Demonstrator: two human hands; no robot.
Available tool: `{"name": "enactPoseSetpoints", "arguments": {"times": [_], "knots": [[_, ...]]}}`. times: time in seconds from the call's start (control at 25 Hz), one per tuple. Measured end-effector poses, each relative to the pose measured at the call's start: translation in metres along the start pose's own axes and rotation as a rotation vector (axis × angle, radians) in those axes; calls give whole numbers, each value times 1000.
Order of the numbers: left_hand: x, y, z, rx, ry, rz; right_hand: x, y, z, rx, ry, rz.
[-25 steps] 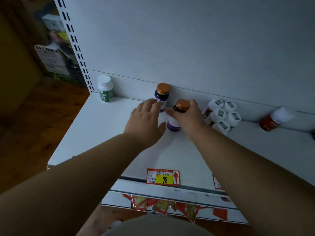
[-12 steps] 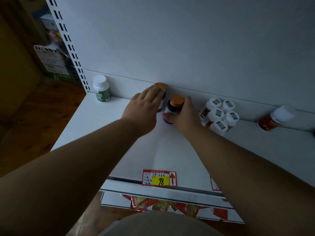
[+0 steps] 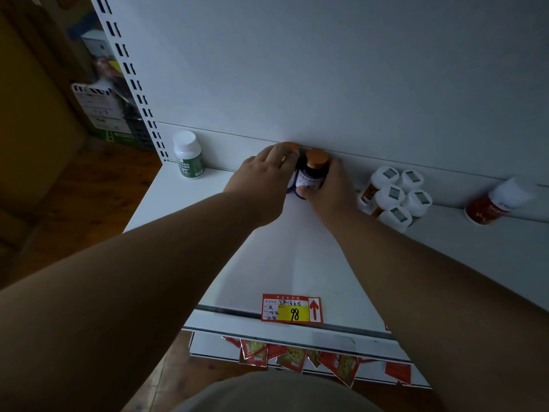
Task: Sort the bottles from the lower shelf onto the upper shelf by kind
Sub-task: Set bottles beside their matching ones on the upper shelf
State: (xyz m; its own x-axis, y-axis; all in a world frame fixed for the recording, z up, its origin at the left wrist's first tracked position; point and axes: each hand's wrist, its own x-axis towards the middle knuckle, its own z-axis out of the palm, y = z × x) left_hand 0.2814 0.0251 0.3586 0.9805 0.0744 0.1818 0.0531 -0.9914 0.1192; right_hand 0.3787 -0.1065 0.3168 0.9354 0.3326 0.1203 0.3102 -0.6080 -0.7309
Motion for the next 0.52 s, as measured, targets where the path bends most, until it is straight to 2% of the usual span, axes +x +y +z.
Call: {"name": "enactPoseSetpoints", "arguments": {"times": [0.36, 0.52], "knots": [[0, -1, 0, -5, -17, 15, -2, 2, 1, -46, 36, 26], [-16, -8, -4, -107, 163, 38, -42, -8, -7, -146, 96, 29]]}}
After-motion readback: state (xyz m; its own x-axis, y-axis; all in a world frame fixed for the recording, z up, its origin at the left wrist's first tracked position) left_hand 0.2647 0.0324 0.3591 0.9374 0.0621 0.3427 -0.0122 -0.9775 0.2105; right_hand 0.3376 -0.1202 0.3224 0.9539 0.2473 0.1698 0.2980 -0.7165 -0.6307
